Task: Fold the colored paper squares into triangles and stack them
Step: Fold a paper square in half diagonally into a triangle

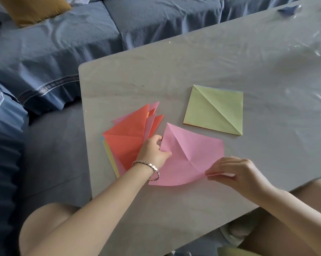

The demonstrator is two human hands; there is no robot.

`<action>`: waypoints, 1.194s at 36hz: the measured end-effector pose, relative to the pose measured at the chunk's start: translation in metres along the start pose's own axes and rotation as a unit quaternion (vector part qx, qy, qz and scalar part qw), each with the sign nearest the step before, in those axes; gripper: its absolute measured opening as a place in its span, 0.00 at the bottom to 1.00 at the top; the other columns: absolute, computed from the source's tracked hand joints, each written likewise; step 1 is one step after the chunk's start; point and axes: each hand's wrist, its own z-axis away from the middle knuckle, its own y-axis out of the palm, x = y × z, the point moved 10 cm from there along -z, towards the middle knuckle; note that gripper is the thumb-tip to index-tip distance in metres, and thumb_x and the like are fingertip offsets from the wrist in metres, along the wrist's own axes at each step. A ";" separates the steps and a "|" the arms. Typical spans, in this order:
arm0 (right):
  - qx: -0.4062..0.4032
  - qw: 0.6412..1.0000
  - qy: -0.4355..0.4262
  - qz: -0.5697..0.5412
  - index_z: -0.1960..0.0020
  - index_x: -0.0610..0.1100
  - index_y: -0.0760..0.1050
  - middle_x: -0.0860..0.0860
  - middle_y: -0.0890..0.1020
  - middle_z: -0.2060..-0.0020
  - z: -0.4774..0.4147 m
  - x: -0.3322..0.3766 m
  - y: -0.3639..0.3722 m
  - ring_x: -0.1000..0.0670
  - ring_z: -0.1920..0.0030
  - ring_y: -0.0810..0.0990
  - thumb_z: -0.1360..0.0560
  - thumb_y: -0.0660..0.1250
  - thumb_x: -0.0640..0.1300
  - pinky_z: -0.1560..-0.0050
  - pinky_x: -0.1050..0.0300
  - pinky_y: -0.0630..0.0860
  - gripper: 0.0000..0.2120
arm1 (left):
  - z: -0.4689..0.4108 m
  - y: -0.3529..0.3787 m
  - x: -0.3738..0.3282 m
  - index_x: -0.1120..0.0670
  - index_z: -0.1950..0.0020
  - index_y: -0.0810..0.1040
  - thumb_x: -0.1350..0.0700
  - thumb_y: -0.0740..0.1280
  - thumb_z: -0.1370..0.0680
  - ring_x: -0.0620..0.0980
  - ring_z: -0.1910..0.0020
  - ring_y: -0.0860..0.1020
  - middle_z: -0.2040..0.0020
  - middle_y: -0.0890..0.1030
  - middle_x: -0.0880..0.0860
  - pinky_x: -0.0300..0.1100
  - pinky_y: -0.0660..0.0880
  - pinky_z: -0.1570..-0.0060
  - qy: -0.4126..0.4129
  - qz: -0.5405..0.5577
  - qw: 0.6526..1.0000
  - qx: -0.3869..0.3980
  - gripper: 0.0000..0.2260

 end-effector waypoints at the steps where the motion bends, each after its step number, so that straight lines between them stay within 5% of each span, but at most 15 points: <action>1: -0.008 0.999 0.027 -0.033 0.55 0.48 0.84 0.58 0.84 0.60 -0.002 0.000 -0.004 0.60 0.59 0.81 0.29 0.67 0.57 0.56 0.59 0.78 0.14 | 0.002 -0.001 -0.004 0.56 0.41 0.72 0.62 0.68 0.28 0.57 0.57 0.80 0.58 0.82 0.57 0.45 0.75 0.59 0.016 -0.015 1.000 -0.001 0.16; 5: -0.014 0.994 0.091 -0.060 0.47 0.61 0.76 0.67 0.81 0.54 -0.013 0.003 -0.012 0.63 0.55 0.81 0.29 0.59 0.66 0.53 0.67 0.75 0.16 | 0.011 -0.007 -0.013 0.54 0.46 0.74 0.61 0.67 0.27 0.48 0.67 0.72 0.63 0.79 0.53 0.32 0.64 0.72 0.072 -0.067 0.995 -0.009 0.11; 8: 0.002 0.995 0.083 -0.053 0.43 0.61 0.73 0.71 0.79 0.51 -0.021 0.016 -0.016 0.67 0.52 0.78 0.28 0.58 0.60 0.51 0.75 0.70 0.15 | 0.015 -0.012 -0.009 0.53 0.46 0.74 0.60 0.67 0.27 0.50 0.64 0.75 0.62 0.81 0.53 0.38 0.67 0.67 0.073 -0.065 0.995 -0.016 0.11; 12: 0.036 0.995 0.042 -0.082 0.47 0.56 0.78 0.64 0.82 0.55 -0.028 0.037 -0.015 0.61 0.55 0.81 0.28 0.63 0.57 0.53 0.69 0.74 0.12 | 0.016 -0.011 0.014 0.53 0.53 0.75 0.59 0.70 0.29 0.55 0.59 0.81 0.60 0.83 0.55 0.45 0.76 0.56 -0.022 0.008 1.000 0.006 0.08; 17: 0.053 0.989 0.033 -0.132 0.54 0.52 0.82 0.59 0.83 0.59 -0.034 0.047 -0.013 0.57 0.58 0.82 0.31 0.69 0.52 0.54 0.62 0.77 0.08 | 0.014 -0.012 0.035 0.56 0.62 0.77 0.60 0.72 0.29 0.47 0.69 0.76 0.66 0.79 0.51 0.37 0.74 0.66 -0.124 0.113 0.985 0.031 0.05; 26: 0.109 0.986 0.034 -0.120 0.56 0.51 0.83 0.58 0.83 0.60 -0.032 0.053 -0.002 0.58 0.57 0.81 0.32 0.69 0.55 0.55 0.65 0.77 0.10 | 0.000 -0.039 0.020 0.59 0.66 0.77 0.61 0.73 0.31 0.52 0.57 0.79 0.60 0.80 0.54 0.38 0.72 0.57 -0.091 0.108 0.988 -0.061 0.06; 30: 0.116 0.989 0.031 -0.088 0.57 0.49 0.83 0.59 0.83 0.60 -0.032 0.055 0.000 0.61 0.58 0.81 0.31 0.68 0.54 0.56 0.66 0.77 0.10 | -0.003 -0.035 0.018 0.59 0.57 0.79 0.65 0.73 0.31 0.51 0.53 0.80 0.58 0.81 0.54 0.38 0.70 0.51 -0.106 0.143 0.982 -0.060 0.06; 33: 0.089 0.990 0.068 -0.090 0.58 0.53 0.83 0.61 0.83 0.62 -0.033 0.045 -0.006 0.59 0.59 0.82 0.33 0.70 0.56 0.56 0.64 0.77 0.09 | -0.002 -0.035 0.005 0.59 0.51 0.80 0.64 0.72 0.30 0.50 0.56 0.80 0.58 0.81 0.53 0.39 0.74 0.50 -0.067 0.156 0.983 -0.065 0.09; 37: 0.046 0.984 0.130 -0.114 0.59 0.56 0.83 0.63 0.83 0.62 -0.032 0.032 -0.017 0.61 0.59 0.82 0.35 0.69 0.55 0.54 0.66 0.75 0.07 | 0.006 -0.038 -0.019 0.54 0.57 0.79 0.63 0.72 0.29 0.39 0.65 0.78 0.64 0.80 0.47 0.31 0.75 0.57 0.024 0.165 0.984 -0.061 0.05; 39: 0.011 0.987 0.123 -0.107 0.60 0.55 0.83 0.63 0.83 0.58 -0.034 0.034 -0.025 0.61 0.55 0.81 0.32 0.70 0.55 0.51 0.68 0.74 0.05 | 0.013 -0.038 -0.033 0.53 0.59 0.80 0.65 0.71 0.29 0.33 0.69 0.77 0.66 0.79 0.43 0.23 0.72 0.62 0.079 0.154 0.984 -0.045 0.07; 43: -0.076 0.983 0.136 -0.101 0.58 0.56 0.82 0.64 0.78 0.45 -0.035 0.030 -0.038 0.62 0.44 0.76 0.32 0.70 0.53 0.44 0.70 0.70 0.04 | 0.027 -0.033 -0.040 0.49 0.65 0.80 0.67 0.71 0.29 0.32 0.69 0.77 0.71 0.80 0.39 0.24 0.71 0.63 0.116 0.159 0.980 -0.005 0.12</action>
